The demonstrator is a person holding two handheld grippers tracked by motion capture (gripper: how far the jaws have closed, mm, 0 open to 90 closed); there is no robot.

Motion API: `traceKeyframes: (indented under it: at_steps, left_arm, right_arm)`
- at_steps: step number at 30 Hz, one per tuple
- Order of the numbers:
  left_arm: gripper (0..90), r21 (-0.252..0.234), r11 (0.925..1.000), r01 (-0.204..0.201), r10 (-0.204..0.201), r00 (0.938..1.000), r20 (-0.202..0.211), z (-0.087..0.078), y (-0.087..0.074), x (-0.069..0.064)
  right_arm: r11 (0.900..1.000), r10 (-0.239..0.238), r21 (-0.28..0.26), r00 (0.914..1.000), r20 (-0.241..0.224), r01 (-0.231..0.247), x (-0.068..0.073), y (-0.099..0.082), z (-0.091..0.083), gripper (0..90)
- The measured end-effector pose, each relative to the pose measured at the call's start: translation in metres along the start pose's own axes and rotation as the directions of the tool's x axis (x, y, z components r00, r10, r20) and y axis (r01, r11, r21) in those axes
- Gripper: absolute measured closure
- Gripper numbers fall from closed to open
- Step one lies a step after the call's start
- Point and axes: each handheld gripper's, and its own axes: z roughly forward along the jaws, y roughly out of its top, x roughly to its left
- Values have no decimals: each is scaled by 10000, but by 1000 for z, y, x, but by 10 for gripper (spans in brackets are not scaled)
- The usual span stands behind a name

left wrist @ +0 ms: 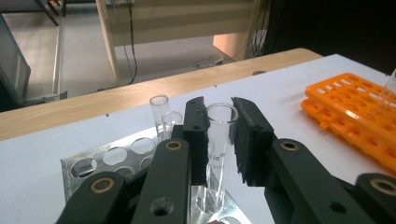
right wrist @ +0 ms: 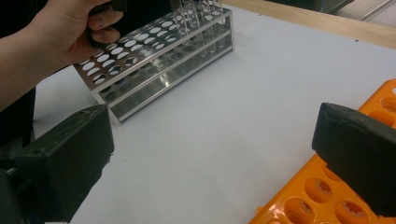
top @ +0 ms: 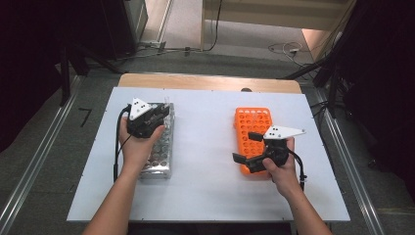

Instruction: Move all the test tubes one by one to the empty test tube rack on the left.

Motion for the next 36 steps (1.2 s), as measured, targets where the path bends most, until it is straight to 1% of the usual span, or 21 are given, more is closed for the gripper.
traceKeyframes:
  at_steps: [1,3,5,6,9,13,17,20,23,26,29,33,34,36]
  left_arm:
    - [750,133,9999,-21,22,10000,-25,1,0,0]
    - [748,451,9990,63,-62,10000,-26,2,0,0]
    - [746,651,9978,143,-140,9999,-51,3,-1,1]
    - [744,782,9969,120,-118,9999,-34,3,-1,1]
    - [739,1016,9946,202,-208,9998,40,4,-2,1]
    - [733,1329,9910,131,-137,9999,37,6,-3,0]
    - [729,1538,9881,85,-92,9999,43,6,-3,-1]
    - [723,1635,9865,89,-101,9999,68,7,-3,-1]
    - [712,1669,9859,136,-168,9997,177,7,-3,0]
    - [695,1651,9856,352,-421,9984,382,6,-2,1]
    - [682,1683,9846,474,-557,9974,453,5,-2,2]
    - [613,1684,9840,582,-689,9959,581,3,-1,1]
    - [580,1635,9847,597,-715,9952,672,2,-1,1]
    - [487,1499,9866,636,-762,9939,800,-2,0,0]
  right_arm:
    - [10000,-4,4,10000,0,4,0,0,0,0]
    - [10000,-8,19,10000,4,8,0,0,0,0]
    - [10000,-23,30,10000,1,23,0,0,0,0]
    - [10000,-24,34,10000,5,24,0,0,0,0]
    - [10000,-29,24,10000,36,29,0,0,0,0]
    - [10000,-38,36,10000,69,37,-1,-1,0,0]
    - [10000,-52,46,10000,66,51,0,-1,1,0]
    - [10000,-59,76,10000,60,59,-1,-1,1,0]
    - [9999,-68,87,10000,47,67,-1,-1,1,0]
    - [9999,-66,104,10000,63,66,-1,-1,1,0]
    - [9999,-69,121,9999,83,68,-2,-1,1,0]
    - [9999,-60,84,9999,90,59,-2,-1,0,0]
    - [10000,-75,63,9999,113,74,-3,-1,0,0]
    - [10000,-31,49,9999,114,30,-4,-1,-1,0]
